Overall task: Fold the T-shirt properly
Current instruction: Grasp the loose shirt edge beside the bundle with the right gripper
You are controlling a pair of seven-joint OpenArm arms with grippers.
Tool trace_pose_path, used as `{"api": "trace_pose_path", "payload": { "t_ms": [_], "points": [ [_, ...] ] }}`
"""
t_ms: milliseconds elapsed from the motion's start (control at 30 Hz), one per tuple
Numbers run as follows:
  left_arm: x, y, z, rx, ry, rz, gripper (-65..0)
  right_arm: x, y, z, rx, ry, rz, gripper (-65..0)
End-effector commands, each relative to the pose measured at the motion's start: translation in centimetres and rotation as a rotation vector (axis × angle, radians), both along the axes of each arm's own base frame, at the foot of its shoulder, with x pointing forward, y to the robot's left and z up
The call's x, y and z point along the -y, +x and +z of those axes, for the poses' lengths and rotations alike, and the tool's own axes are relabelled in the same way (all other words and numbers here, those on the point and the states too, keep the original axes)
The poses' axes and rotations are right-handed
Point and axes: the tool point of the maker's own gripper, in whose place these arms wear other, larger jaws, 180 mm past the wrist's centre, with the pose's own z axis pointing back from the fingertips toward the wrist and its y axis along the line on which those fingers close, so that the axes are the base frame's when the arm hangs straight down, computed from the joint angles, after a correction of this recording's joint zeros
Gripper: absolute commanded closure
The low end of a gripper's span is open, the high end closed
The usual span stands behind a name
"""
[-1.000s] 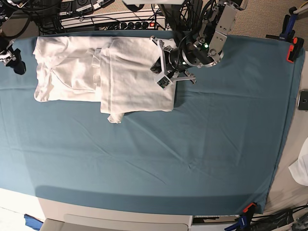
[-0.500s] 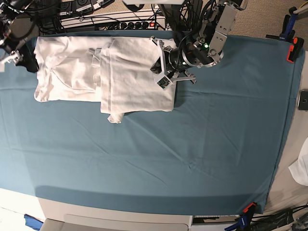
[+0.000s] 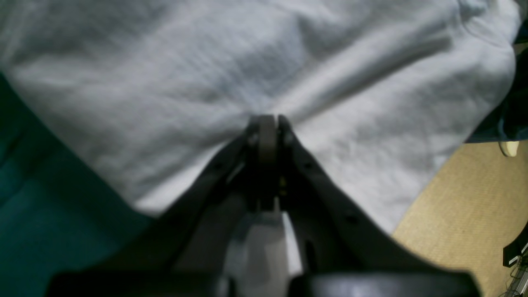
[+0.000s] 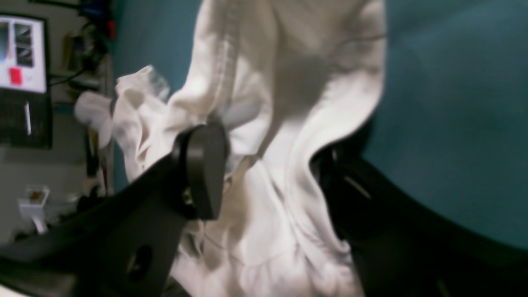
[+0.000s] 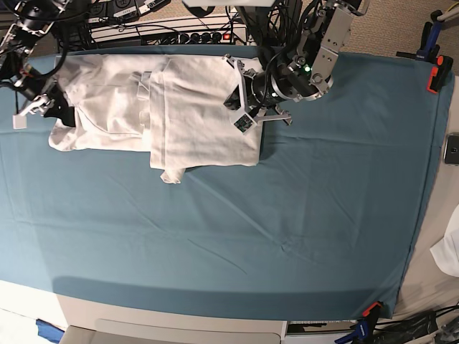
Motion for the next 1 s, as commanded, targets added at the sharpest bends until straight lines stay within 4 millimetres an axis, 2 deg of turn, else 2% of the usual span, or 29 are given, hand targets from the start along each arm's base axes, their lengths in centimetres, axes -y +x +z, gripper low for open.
{"api": "trace_pose_path", "payload": {
  "t_ms": [0,133,167,267,300,467,733,867,967],
  "points": [
    [0.5,0.6,1.1,0.032,-0.036,0.003,0.0,-0.2,-0.1,0.0,-0.015,0.002,0.012,-32.2],
    [0.5,0.6,1.1,0.032,-0.036,0.003,0.0,-1.2,-0.3,-0.7,-0.023,0.027,0.014,-31.7],
    [0.5,0.6,1.1,0.032,-0.036,0.003,0.0,-1.1,-0.3,-0.8,-0.027,0.023,0.015,-28.4],
    [0.5,0.6,1.1,0.032,-0.036,0.003,0.0,-0.8,-0.3,-0.6,-0.028,0.013,0.016,-5.7],
    [0.5,0.6,1.1,0.032,-0.037,0.003,0.0,-0.7,-0.3,-0.5,-0.027,0.011,0.016,0.0],
    [0.5,0.6,1.1,0.032,-0.037,0.003,0.0,-0.5,0.1,0.2,-0.003,0.008,0.015,0.0],
    [0.5,0.6,1.1,0.032,-0.037,0.003,0.0,-1.0,1.0,3.1,0.077,-0.083,0.080,0.0],
    [0.5,0.6,1.1,0.032,-0.037,0.003,0.0,-1.9,0.8,5.3,0.123,-0.180,0.152,0.0],
    [0.5,0.6,1.1,0.033,-0.037,0.003,0.0,-3.4,0.3,7.0,0.159,-0.269,0.227,0.0]
  ]
}}
